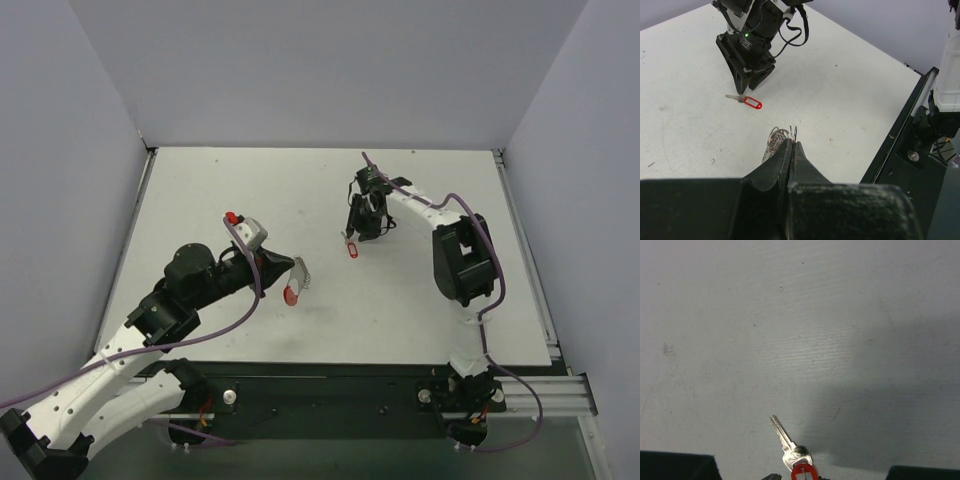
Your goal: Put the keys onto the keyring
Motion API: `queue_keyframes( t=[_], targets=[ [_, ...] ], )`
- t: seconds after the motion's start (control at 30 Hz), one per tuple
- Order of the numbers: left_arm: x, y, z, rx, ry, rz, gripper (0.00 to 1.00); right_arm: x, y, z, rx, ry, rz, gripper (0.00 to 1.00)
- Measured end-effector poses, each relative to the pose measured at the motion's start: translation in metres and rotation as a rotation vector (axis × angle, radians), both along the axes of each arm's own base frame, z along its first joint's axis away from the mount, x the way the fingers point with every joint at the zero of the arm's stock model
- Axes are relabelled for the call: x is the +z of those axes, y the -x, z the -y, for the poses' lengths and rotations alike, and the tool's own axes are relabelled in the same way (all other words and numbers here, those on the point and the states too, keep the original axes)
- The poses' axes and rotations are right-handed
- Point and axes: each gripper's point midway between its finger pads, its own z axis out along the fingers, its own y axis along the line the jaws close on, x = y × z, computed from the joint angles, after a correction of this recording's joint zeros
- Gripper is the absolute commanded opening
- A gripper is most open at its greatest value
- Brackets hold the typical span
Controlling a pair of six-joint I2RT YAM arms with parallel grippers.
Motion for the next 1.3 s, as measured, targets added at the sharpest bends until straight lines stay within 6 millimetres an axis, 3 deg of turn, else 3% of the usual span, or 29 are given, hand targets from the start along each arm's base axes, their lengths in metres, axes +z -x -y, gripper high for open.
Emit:
queue_keyframes(
  t=[0.13, 0.3, 0.6, 0.87, 1.3],
  targets=[
    [0.0, 0.0, 0.0, 0.0, -0.001, -0.001, 0.0, -0.003, 0.0, -0.002, -0.006, -0.009, -0.014, 0.33],
    [0.0, 0.0, 0.0, 0.0, 0.0, -0.001, 0.0, -0.021, 0.003, -0.004, -0.005, -0.008, -0.057, 0.31],
    [-0.001, 0.0, 0.0, 0.0, -0.001, -0.002, 0.0, -0.021, 0.003, -0.008, -0.011, -0.029, -0.066, 0.21],
    [-0.001, 0.0, 0.0, 0.0, -0.001, -0.002, 0.0, -0.021, 0.005, -0.011, -0.011, -0.044, -0.075, 0.0],
    [-0.002, -0.002, 0.0, 0.006, -0.006, -0.006, 0.0, -0.011, 0.012, -0.013, 0.031, -0.06, -0.062, 0.0]
  ],
)
